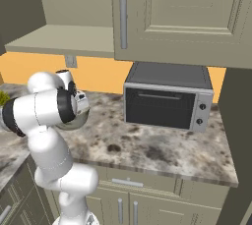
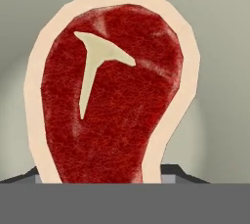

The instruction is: Retrieve the bowl from the cabinet, then place the raw meat into the bowl to avoid contamination.

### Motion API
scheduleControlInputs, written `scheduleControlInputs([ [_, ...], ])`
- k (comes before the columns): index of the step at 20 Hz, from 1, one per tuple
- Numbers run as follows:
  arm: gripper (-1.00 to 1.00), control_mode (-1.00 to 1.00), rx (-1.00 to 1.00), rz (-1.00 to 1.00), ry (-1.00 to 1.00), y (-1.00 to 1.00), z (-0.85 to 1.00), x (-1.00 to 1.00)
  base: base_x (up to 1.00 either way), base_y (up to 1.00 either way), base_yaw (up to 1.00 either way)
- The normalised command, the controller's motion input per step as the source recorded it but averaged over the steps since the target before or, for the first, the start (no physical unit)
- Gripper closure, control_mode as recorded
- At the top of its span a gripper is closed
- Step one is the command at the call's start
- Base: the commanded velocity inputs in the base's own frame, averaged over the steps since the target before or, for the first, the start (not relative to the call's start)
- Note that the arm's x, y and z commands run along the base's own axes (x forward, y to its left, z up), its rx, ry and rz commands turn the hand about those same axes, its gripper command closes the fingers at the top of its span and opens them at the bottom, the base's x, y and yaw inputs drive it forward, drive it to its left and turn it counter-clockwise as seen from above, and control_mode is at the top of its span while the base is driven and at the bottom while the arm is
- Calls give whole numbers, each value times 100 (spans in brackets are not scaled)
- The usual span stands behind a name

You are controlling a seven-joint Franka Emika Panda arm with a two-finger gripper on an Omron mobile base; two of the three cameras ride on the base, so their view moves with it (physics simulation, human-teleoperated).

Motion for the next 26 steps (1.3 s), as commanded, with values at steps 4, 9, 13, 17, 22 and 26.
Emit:
scheduleControlInputs([
  [4,100,-100,0,0,0,-3,1,-10,0,0,0],
  [9,100,-100,0,0,-5,-13,16,-35,0,0,0],
  [13,-100,-100,0,0,-7,-13,16,-35,0,0,0],
  [17,-100,-100,0,0,-6,-13,17,-32,0,0,0],
  [22,-100,-100,0,0,-7,-4,9,-12,0,0,0],
  [26,-100,-100,0,0,-3,0,0,0,0,0,0],
])
